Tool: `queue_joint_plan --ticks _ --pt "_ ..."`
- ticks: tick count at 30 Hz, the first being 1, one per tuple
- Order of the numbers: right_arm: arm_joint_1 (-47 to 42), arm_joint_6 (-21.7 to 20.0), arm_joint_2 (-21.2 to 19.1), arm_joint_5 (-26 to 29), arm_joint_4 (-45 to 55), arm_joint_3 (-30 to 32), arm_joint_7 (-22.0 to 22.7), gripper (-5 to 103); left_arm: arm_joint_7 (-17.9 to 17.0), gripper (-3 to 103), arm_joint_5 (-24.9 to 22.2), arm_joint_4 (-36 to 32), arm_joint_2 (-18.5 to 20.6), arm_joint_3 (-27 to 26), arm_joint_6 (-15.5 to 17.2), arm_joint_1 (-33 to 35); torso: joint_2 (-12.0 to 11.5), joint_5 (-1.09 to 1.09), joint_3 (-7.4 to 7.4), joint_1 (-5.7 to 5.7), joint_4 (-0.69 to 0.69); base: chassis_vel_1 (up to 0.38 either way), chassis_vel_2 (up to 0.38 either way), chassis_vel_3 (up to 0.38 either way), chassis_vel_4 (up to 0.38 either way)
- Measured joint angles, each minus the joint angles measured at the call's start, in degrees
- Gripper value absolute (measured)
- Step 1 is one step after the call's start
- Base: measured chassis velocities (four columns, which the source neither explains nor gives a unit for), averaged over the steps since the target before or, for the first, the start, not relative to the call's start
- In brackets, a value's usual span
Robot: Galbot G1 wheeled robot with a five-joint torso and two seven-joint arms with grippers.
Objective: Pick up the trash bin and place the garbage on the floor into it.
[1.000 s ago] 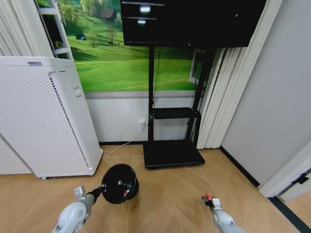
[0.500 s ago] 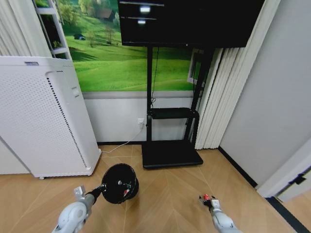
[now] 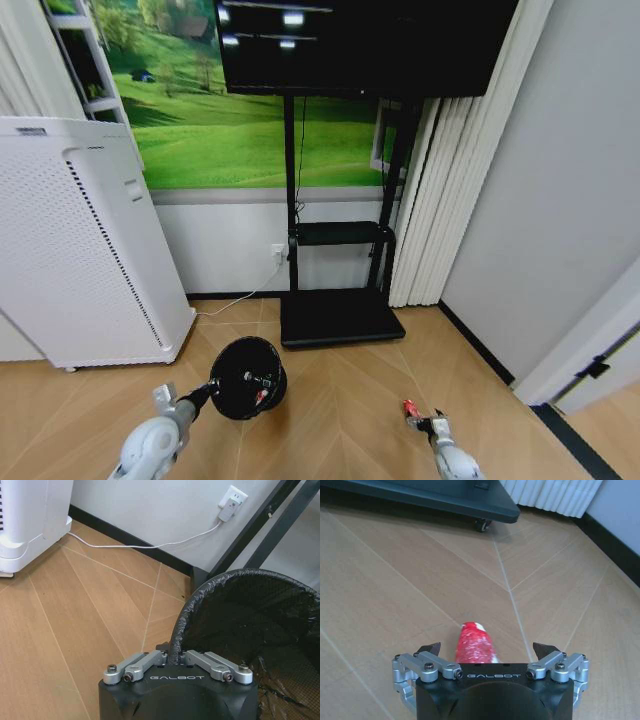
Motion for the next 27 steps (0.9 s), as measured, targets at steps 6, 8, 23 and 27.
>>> queue_joint_plan --ticks 6,8,23,27 --pt "0.3 -0.8 0.2 -0.3 -0.3 -0.7 -0.3 101 0.0 3 0.0 -0.2 0.0 0.0 0.0 0.2 0.0 -0.03 0.00 0.00 0.02 0.010 0.007 -0.008 -0.008" --pt "1.3 -1.8 1.0 -0.3 -1.0 -1.0 -0.3 95 0.0 3 0.0 -0.4 0.1 -0.1 -0.1 0.4 0.0 -0.01 0.00 0.00 0.01 0.000 0.000 0.000 0.000" --pt "2.7 -5.8 2.3 0.3 -2.7 -2.1 0.4 61 0.0 3 -0.1 -0.7 0.5 -0.6 -0.4 0.8 0.0 -0.02 0.00 0.00 0.00 0.000 0.000 0.000 0.000" --pt "2.6 -5.8 2.3 0.2 -2.9 -2.1 0.6 45 0.1 3 -0.1 -0.7 0.5 -0.7 -0.6 0.8 0.0 -0.03 0.00 0.00 0.00 0.000 0.000 0.000 0.000"
